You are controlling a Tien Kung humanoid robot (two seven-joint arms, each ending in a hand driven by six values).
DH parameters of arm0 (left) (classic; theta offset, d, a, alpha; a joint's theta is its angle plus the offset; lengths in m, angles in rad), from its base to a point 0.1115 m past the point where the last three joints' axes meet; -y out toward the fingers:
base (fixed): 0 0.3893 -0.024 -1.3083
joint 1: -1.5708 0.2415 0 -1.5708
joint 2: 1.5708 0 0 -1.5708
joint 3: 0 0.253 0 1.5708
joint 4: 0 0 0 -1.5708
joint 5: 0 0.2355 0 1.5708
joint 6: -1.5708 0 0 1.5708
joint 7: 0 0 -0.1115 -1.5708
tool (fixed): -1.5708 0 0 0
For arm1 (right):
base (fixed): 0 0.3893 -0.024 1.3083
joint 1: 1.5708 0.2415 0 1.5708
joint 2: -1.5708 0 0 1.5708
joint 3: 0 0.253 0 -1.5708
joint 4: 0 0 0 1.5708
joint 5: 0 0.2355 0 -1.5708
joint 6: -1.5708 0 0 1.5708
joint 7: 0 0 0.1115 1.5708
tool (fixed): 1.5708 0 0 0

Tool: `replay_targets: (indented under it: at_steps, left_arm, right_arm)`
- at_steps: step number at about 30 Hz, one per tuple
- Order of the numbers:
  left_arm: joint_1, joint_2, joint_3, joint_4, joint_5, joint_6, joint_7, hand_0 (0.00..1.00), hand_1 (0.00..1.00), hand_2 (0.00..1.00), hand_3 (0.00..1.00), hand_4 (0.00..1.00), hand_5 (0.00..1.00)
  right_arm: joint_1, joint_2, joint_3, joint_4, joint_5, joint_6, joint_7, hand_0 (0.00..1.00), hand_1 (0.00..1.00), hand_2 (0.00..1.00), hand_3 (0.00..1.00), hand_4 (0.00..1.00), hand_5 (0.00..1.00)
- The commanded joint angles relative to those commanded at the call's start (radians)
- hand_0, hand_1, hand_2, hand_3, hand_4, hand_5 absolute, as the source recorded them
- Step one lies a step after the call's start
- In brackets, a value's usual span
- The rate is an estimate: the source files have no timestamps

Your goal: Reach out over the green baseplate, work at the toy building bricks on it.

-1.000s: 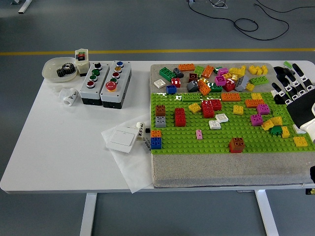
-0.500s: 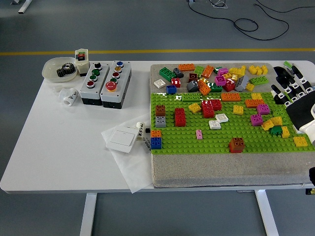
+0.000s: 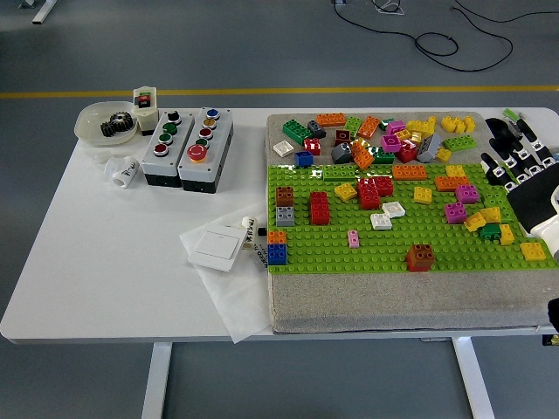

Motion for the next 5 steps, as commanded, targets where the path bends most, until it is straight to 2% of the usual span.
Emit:
replay_targets:
  at_steps: [5]
  left_arm:
    - [-0.003, 0.000, 0.001, 0.000, -0.003, 0.000, -0.001, 0.765, 0.809, 0.859, 0.773, 0.793, 0.702]
  right_arm:
    - [0.003, 0.002, 0.001, 0.000, 0.004, 0.002, 0.001, 0.876, 0.804, 0.846, 0.861, 0.998, 0.969]
